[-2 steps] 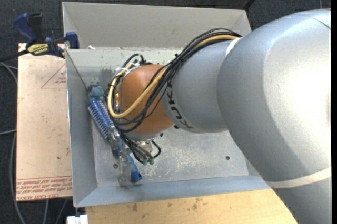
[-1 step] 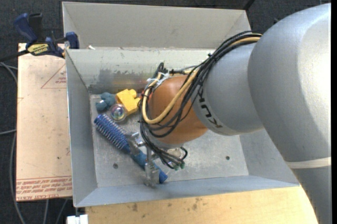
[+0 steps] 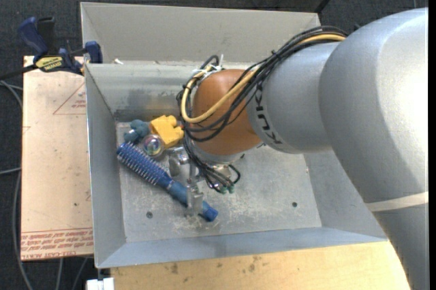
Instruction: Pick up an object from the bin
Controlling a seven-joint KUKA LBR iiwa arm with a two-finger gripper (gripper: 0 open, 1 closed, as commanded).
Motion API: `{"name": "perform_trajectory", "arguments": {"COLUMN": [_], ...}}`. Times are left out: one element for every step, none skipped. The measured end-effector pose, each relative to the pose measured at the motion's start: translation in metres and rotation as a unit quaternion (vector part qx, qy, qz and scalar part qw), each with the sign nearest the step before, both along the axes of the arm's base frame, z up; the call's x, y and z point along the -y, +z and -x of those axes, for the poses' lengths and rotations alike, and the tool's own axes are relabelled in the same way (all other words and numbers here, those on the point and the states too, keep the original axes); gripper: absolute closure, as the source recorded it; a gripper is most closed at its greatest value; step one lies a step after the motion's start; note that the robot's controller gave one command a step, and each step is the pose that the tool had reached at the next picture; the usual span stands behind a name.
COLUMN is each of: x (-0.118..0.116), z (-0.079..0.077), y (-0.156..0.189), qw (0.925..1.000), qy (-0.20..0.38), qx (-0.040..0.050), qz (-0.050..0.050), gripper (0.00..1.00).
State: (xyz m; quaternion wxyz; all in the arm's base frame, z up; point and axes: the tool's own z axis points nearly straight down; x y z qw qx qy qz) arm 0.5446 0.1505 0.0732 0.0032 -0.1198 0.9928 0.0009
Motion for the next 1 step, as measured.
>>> {"name": "perform_trajectory", "arguments": {"x": [0.0003], "z": [0.0018], "y": [-0.0007], "qw": [1.0], "qy": [-0.001], "qx": [-0.0024], "qz": [0.001], "gripper": [1.0]}}
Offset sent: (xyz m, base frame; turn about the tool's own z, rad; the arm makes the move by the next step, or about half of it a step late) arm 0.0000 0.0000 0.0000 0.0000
